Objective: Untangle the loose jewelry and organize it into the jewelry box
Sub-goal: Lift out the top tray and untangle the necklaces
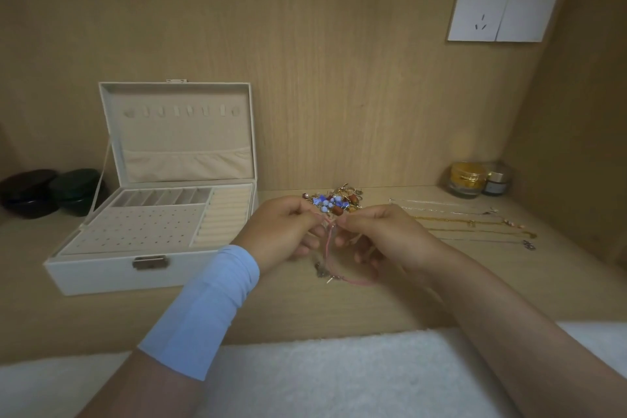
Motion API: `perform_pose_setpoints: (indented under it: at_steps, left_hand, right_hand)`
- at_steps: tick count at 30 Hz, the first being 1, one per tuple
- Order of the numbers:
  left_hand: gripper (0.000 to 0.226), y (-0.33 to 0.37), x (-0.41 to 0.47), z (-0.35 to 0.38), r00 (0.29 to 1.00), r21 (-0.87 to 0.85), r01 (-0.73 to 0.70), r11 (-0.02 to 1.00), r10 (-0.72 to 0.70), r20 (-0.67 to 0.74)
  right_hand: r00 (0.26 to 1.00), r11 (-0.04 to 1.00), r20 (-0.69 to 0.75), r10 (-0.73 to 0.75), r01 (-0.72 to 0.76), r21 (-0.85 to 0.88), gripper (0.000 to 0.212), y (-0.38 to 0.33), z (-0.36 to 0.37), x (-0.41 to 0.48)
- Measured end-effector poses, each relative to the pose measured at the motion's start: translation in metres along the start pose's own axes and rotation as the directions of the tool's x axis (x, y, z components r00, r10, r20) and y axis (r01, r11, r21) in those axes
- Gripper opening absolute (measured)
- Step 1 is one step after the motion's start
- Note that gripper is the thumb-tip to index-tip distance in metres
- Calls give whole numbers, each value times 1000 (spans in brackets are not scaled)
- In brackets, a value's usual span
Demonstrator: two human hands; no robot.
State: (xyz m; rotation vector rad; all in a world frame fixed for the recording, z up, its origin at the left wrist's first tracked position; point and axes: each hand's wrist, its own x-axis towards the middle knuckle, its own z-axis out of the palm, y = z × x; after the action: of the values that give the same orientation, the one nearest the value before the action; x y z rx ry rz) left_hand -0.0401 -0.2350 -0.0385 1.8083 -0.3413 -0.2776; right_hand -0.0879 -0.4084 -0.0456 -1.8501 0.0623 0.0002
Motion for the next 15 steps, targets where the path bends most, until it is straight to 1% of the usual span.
perform_pose_setpoints:
  at_steps: [4, 7, 9, 12, 15]
  left_hand:
    - [16, 2, 1, 0, 997, -116, 71, 991, -67, 39]
    - [14, 2, 1, 1, 996, -138, 69, 988, -61, 57]
    - [12, -1, 2, 2, 997, -130, 56, 990, -50, 54]
    - [11, -5, 3, 3, 999, -56, -6, 998, 8, 41]
    - [16, -5, 1, 5, 996, -67, -23, 998, 28, 86]
  right_hand:
    - [999, 1000, -25, 20, -20, 0, 23, -1, 0, 0]
    - [1000, 1000, -6, 17, -17, 24, 22, -1, 1, 0]
    - [1000, 1000, 5, 6, -6, 21, 20, 0, 1, 1]
    - [999, 1000, 32, -18, 18, 1, 18, 1, 1, 0]
    - [998, 996, 62, -31, 25, 83, 20, -4, 2, -3]
